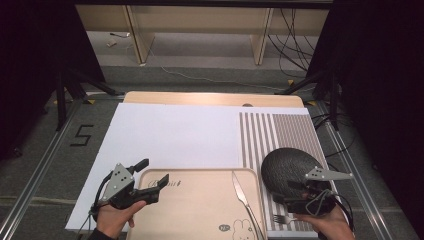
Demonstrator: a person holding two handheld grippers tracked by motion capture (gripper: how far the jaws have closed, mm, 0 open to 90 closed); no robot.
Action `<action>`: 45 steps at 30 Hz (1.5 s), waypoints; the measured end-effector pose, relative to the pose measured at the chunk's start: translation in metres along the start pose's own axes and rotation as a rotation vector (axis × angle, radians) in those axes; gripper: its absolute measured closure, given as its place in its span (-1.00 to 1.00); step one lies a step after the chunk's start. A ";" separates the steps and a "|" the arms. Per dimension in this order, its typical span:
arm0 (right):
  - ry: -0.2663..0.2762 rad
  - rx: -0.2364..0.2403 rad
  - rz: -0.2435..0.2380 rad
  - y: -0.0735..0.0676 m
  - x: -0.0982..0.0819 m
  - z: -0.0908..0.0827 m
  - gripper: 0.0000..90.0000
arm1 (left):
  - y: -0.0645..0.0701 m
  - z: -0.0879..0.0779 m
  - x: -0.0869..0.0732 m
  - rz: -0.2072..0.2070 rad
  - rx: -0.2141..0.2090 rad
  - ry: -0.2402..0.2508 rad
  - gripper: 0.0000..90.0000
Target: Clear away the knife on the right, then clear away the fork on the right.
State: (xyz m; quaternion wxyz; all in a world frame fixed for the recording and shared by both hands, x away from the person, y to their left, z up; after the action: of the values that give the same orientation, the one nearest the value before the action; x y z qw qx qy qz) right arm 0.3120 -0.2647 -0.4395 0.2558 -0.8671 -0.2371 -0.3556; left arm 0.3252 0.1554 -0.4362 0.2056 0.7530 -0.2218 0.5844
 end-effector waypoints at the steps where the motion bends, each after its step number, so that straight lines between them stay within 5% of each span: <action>1: 0.000 -0.002 0.005 0.001 -0.001 -0.001 -0.53 | 0.000 0.000 0.000 0.001 0.001 -0.001 -0.58; 21: 0.022 -0.026 0.045 0.013 -0.016 -0.020 -0.53 | 0.000 -0.001 0.001 -0.005 -0.004 0.005 -0.58; 45: -0.086 -0.104 0.002 0.018 -0.034 -0.027 -0.50 | 0.001 -0.003 0.001 0.000 -0.005 0.008 -0.58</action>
State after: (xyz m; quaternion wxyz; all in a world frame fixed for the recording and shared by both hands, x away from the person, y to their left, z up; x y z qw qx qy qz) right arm 0.2875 -0.3027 -0.4533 0.2004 -0.8939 -0.2282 -0.3297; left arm 0.3227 0.1558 -0.4342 0.2082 0.7500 -0.2225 0.5870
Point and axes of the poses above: each handheld gripper's, and its own axes: z roughly forward along the jaws, x roughly out of its top, y roughly to its right, the point moved 5 cm from there along z, roughly forward along the jaws, and after that the axes turned 1 degree about x, right-handed, at the moved point
